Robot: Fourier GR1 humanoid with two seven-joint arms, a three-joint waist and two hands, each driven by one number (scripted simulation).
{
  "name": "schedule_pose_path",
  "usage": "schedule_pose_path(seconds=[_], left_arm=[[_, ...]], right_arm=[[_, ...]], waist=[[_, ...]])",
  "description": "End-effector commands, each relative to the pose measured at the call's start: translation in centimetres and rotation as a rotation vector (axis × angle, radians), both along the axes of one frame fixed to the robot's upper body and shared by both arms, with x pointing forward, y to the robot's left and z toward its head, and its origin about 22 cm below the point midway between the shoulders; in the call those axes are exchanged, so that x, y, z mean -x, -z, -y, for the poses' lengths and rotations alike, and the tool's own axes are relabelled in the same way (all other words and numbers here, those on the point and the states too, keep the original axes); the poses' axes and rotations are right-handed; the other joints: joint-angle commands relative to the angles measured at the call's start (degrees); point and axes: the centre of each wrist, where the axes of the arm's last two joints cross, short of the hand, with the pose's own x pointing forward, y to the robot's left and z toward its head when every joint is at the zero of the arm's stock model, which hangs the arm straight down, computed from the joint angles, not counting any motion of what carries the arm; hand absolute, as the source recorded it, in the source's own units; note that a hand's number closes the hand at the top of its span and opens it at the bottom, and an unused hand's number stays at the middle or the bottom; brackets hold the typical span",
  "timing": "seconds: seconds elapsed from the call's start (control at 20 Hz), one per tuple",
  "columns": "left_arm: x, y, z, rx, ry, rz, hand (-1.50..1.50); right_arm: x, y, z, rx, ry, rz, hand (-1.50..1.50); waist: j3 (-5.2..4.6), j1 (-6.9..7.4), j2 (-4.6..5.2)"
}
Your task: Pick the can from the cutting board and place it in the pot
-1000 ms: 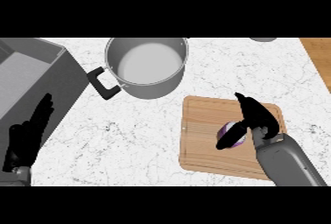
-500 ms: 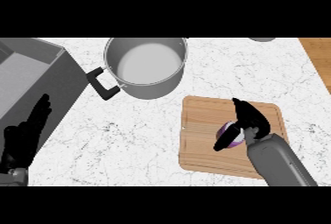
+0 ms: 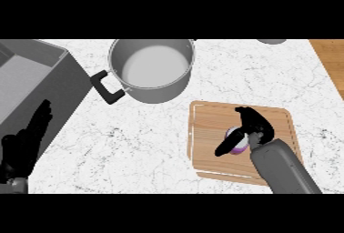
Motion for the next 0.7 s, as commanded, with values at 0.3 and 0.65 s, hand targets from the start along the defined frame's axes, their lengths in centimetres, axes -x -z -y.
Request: schedule_pose_path(seconds=[0.3,0.65], left_arm=[[0.6,-1.3,0.0,0.014,-0.006,-0.009,0.00],[-1.7,-0.4,2.5,0.002,0.088,0.012,0.00]], right_arm=[[0.7,2.2,-0.6,0.085,-0.035,-0.025,1.50],[-0.4,-2.7,-12.5,0.088,-0.184,0.127,1.50]], waist=[[0.18,-0.03,0.27],[0.06,4.91,1.28]])
